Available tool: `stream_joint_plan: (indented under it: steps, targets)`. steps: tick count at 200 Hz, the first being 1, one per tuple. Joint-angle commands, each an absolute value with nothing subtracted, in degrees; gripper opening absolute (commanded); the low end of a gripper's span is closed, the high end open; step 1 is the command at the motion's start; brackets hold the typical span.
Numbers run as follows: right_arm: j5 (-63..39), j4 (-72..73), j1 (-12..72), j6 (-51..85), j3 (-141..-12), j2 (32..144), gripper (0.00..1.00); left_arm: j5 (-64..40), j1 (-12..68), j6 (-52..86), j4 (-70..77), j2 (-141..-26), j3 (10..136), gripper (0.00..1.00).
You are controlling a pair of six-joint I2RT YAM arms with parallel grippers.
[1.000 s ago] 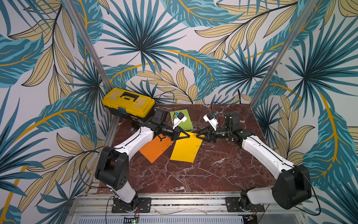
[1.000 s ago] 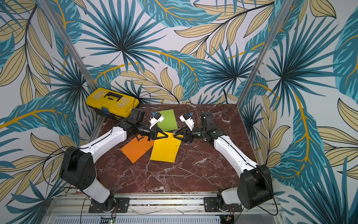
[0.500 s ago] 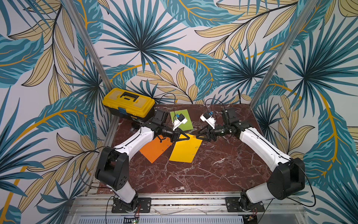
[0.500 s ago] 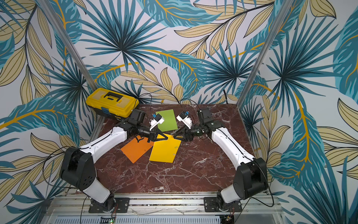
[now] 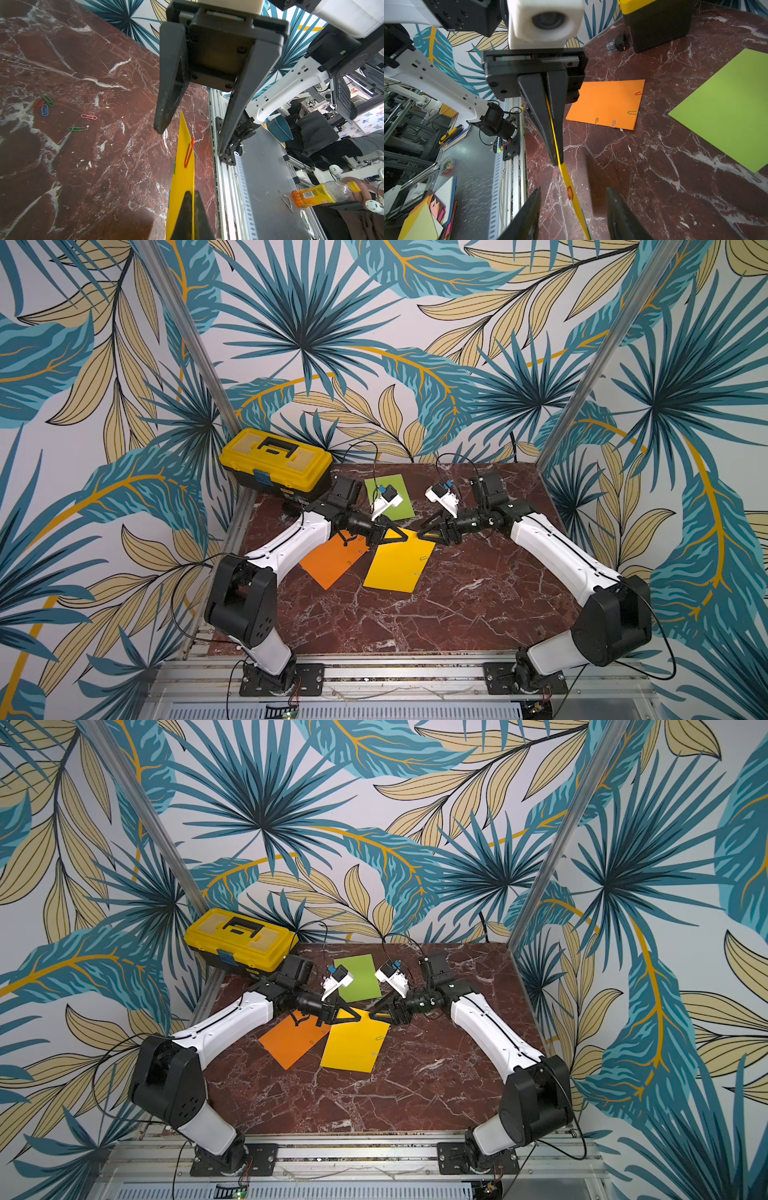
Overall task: Unclip the paperclips from the documents
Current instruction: Remove the paper clip from the document.
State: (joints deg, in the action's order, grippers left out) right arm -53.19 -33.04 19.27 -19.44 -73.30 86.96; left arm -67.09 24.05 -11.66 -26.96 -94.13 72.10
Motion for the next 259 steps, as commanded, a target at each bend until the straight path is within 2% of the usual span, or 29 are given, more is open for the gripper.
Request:
stream_joint_plan:
  steps: [1,109,156,195,259]
  targets:
    - [-54.22,-33.11,20.02,-20.86,-74.21,88.46,0.48,-68.03,24.27,-13.00,-28.56,-94.83,73.28,0.00]
    - [-56.42,-34.23,20.18,-21.62,-73.97,88.06,0.15,-67.15,24.26,-14.15,-30.15,-95.38,73.83,0.00]
    - [-57.00,-35.15,20.16,-22.02,-73.96,88.14,0.05,-66.77,24.27,-14.41,-30.31,-95.19,73.76,0.00]
    - [-57.73,-35.66,20.14,-22.15,-74.11,88.51,0.00,-66.49,24.29,-14.50,-30.28,-94.93,73.76,0.00]
    - [-58.45,-37.30,20.21,-22.50,-74.98,89.30,0.00,-66.09,24.25,-14.59,-30.37,-94.84,73.78,0.00]
